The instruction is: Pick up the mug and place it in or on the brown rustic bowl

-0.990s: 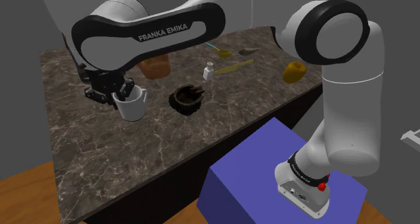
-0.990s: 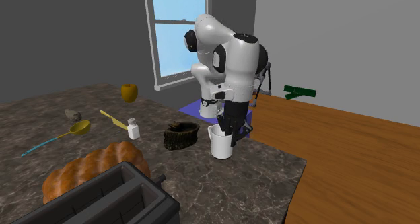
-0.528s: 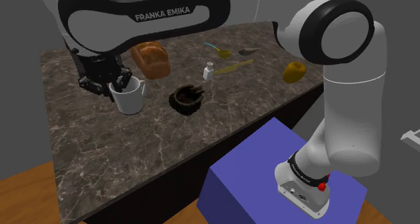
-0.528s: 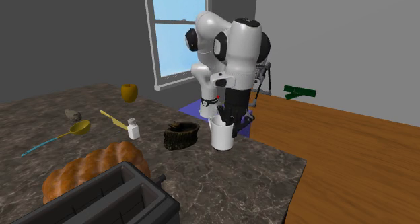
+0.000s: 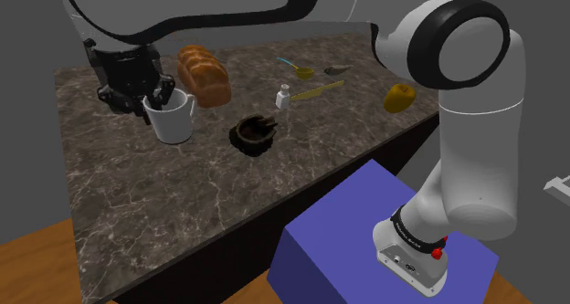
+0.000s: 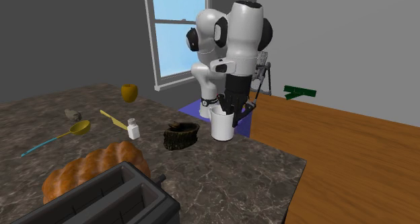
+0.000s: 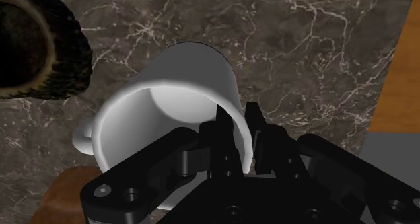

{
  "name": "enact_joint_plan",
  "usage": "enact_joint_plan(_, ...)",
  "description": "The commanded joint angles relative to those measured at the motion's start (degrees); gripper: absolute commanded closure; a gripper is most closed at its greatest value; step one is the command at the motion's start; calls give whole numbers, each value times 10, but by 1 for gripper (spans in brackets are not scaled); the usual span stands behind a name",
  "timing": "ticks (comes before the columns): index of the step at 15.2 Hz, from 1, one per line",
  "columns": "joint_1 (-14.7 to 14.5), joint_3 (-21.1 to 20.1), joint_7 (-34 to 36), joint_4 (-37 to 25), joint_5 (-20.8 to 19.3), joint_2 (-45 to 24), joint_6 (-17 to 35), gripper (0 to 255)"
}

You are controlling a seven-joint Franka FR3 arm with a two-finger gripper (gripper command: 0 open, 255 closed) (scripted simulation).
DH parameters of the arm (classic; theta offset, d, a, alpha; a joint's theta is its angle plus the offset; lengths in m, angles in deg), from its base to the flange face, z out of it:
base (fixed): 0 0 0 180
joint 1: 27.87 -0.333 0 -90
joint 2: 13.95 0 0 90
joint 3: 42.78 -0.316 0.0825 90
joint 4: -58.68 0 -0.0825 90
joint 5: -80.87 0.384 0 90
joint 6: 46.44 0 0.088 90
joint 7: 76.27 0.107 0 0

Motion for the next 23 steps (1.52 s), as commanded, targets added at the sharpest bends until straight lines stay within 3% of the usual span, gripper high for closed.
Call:
enact_joint_plan(1,-2,-1,-3,-15,1,2,-16,255)
enact_joint_plan(4,-8,0,-6,-43,0,-2,-39,255)
enact_joint_plan(8,65,-8,-41,94,37,93,10,255)
enact_joint_plan(14,149,-1,-117,237,92,211,56,255)
enact_joint_plan(20,208,28,-209,339,140,308,80,255)
enact_joint_plan(23,222,41,-238,372,151,334,92,255)
